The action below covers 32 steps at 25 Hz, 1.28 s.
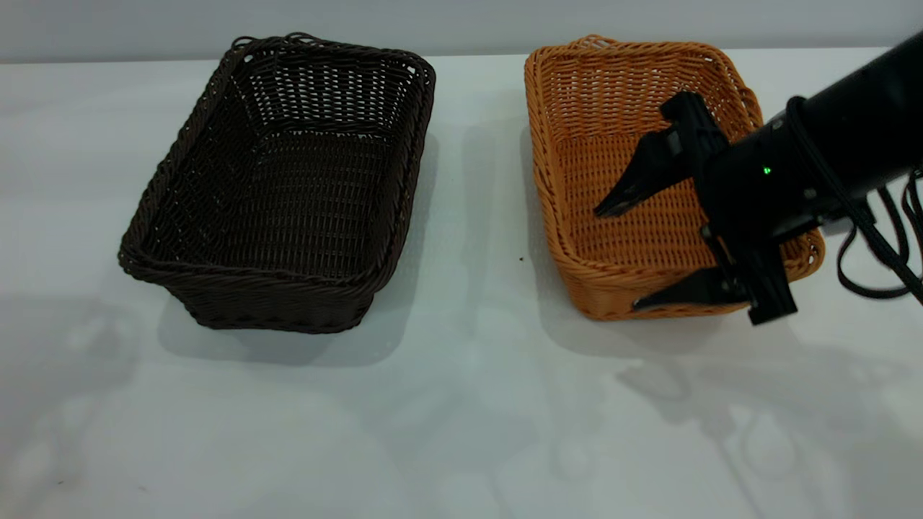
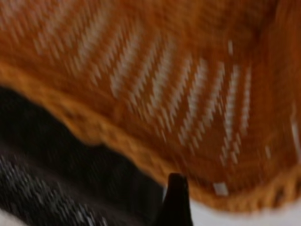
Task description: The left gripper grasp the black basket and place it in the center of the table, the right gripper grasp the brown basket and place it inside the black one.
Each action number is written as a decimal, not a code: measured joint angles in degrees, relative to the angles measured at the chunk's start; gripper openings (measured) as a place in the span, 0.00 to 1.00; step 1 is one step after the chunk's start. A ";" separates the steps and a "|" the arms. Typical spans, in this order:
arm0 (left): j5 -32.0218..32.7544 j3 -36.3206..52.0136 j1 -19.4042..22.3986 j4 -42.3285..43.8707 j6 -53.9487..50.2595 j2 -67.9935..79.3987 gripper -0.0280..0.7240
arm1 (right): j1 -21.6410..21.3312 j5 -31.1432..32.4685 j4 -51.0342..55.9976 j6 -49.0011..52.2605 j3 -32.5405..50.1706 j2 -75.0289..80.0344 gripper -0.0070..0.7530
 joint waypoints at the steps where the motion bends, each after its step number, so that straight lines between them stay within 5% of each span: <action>1: -0.03 0.00 0.00 0.00 0.00 0.12 0.78 | 0.06 -1.71 0.01 1.38 -0.58 0.07 0.77; 10: -0.65 -1.90 0.00 0.00 -0.05 7.55 0.78 | 0.56 -8.34 0.46 6.42 -1.33 2.64 0.77; 19: 2.49 -14.27 -0.35 0.00 -0.05 22.43 0.78 | 0.56 -13.04 0.85 8.50 -1.40 4.09 0.77; 32: 2.10 -31.92 -7.18 -3.32 3.00 47.47 0.78 | 0.56 -13.74 0.89 8.50 -1.40 4.09 0.77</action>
